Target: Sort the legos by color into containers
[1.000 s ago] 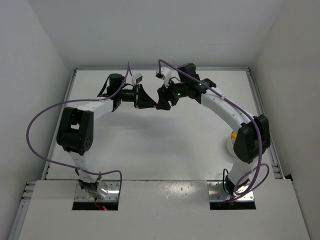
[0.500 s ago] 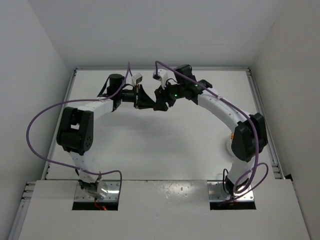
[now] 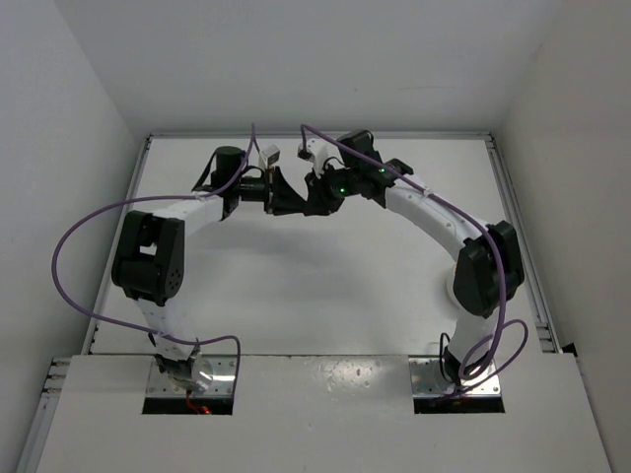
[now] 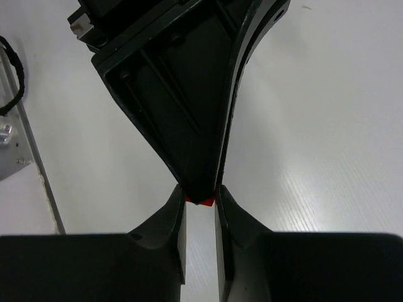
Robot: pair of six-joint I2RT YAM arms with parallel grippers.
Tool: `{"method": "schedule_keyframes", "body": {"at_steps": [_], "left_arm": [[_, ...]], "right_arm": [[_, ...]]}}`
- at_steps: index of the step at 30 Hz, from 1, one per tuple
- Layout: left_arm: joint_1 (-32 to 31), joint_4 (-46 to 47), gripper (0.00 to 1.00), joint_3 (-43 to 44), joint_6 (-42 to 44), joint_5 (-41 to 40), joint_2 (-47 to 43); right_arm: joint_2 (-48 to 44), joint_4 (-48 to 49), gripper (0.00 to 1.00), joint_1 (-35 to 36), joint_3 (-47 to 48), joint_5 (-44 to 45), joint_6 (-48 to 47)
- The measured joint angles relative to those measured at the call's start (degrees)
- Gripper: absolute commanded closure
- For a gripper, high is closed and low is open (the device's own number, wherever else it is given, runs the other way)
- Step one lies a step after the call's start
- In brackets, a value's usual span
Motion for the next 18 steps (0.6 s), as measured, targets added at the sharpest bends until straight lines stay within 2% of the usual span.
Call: {"method": "schedule_keyframes", "body": {"at_steps": [3,4,7,12,18], "left_arm": [[0.04,-0.07,0.25,-0.90,1.44,-1.42,-0.44],[0.39,-0.55,0.02,-1.73,1.77,-2.36,-0.55],[1.31,-3.74,0.00,-2.82,3.32,-3.15,-1.01],[4.33,-10.73,0.00,-1.68,11.65,-4.98,-3.85],[10.56,-21.97,0.00,3.69,25.53,-12.26,-6.93]], "right_arm": [[-0.17,0.11,0.94,0.09,0.00,-0.02,0.26],[-0.66,0.17,0.95,0.04,-0.02,-0.13,0.28],[-3.34,0.39,0.96,-0.26,-1.81,0.28,0.11],[-11.23,-3.32,0.99,-2.16,-8.55,4.61,-1.99],[-22.21,-11.96,1.00,-11.76,-14.19,11.34,-6.25]]}}
